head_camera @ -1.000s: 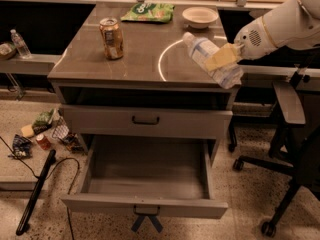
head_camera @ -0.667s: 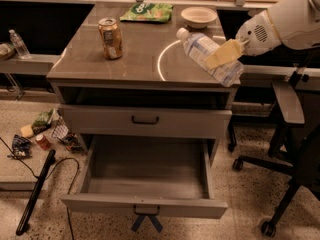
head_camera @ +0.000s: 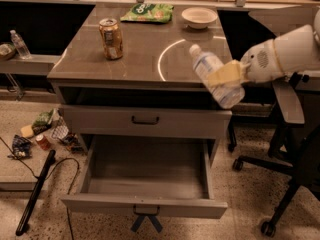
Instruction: Place blue plastic bottle into middle drawer
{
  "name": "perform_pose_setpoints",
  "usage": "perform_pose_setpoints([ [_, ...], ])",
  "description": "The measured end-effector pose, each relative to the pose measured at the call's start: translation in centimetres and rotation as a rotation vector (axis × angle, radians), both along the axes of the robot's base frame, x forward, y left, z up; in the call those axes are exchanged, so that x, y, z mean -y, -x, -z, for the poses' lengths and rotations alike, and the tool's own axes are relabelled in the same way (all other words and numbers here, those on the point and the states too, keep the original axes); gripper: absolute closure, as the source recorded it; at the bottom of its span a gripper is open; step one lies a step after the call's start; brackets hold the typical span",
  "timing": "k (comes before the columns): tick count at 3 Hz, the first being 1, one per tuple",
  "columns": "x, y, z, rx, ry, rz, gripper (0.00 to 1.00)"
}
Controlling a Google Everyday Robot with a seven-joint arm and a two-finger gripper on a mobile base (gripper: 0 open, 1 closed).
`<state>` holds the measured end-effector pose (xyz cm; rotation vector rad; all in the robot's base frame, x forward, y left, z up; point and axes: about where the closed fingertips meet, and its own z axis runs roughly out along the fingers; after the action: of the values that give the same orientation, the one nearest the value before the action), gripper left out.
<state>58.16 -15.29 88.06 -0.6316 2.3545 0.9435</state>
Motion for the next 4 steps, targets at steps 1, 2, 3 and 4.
perform_pose_setpoints([
  [1,0.7,3.5,5.9,-0.128,-0.042,0.095,1.00],
  [2,-0.5,7.5,14.0,-0.281,-0.043,0.066,1.00],
  [3,-3.4,10.7,22.6,-0.387,-0.023,-0.103,1.00],
  [4,-5.4,10.4,26.8,-0.406,-0.013,-0.176,1.00],
])
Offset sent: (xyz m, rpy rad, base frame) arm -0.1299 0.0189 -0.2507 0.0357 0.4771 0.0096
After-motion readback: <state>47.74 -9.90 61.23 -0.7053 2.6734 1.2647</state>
